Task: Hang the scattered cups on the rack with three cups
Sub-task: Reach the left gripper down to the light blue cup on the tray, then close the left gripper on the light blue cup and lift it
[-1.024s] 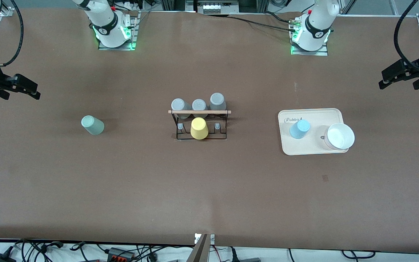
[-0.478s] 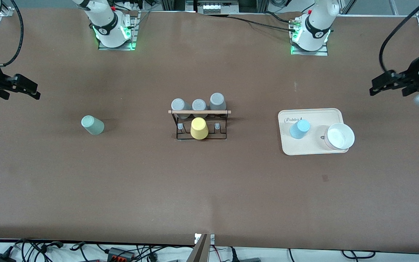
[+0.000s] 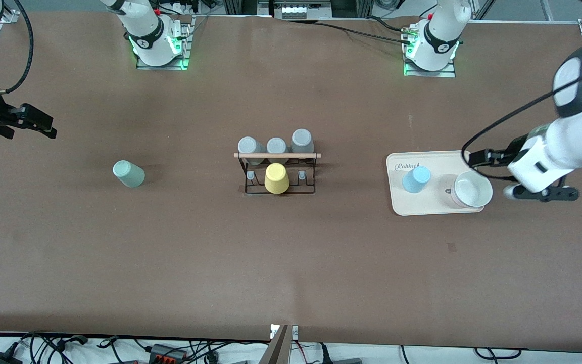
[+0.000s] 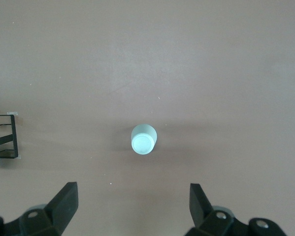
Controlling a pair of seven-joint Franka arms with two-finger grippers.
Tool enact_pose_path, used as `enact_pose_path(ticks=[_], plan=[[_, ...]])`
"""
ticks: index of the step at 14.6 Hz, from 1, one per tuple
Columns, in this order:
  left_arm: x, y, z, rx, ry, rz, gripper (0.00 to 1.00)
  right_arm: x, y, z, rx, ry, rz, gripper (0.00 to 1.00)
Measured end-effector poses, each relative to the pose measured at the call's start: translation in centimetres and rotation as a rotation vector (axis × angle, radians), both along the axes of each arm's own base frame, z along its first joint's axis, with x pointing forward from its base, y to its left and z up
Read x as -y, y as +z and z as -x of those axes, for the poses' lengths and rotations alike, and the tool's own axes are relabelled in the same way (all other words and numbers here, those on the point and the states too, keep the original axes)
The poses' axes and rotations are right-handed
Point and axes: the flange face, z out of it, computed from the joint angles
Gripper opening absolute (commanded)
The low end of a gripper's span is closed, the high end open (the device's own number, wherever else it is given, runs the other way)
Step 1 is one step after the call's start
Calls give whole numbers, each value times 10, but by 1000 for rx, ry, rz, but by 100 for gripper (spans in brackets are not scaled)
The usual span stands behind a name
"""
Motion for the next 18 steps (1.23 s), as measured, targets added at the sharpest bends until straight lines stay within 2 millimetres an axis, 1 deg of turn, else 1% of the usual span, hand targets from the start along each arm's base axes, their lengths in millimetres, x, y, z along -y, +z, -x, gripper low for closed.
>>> enact_pose_path(ticks=[2, 5, 7, 8, 11, 14, 16, 18], plan=[[8, -43, 1, -5, 27, -7, 100, 0, 0, 0, 0, 0, 0, 100], [29, -104, 12, 1, 81, -23, 100, 0, -1, -1, 5, 0, 0, 100], [45, -140, 22, -4, 101, -32, 100, 0, -1, -2, 9, 0, 1, 100], [53, -154, 28, -6, 105, -36, 100, 0, -1, -4, 17, 0, 2, 100], [65, -185, 45, -15, 103, -44, 100, 1, -2, -6, 28, 1, 12, 100], [65, -212, 61, -1, 103, -43, 100, 1, -4, -6, 23, 2, 13, 100], [63, -223, 68, 3, 106, -43, 100, 1, -5, -6, 22, 2, 13, 100], [63, -226, 70, 12, 107, -41, 100, 1, -5, -5, 21, 2, 13, 100]])
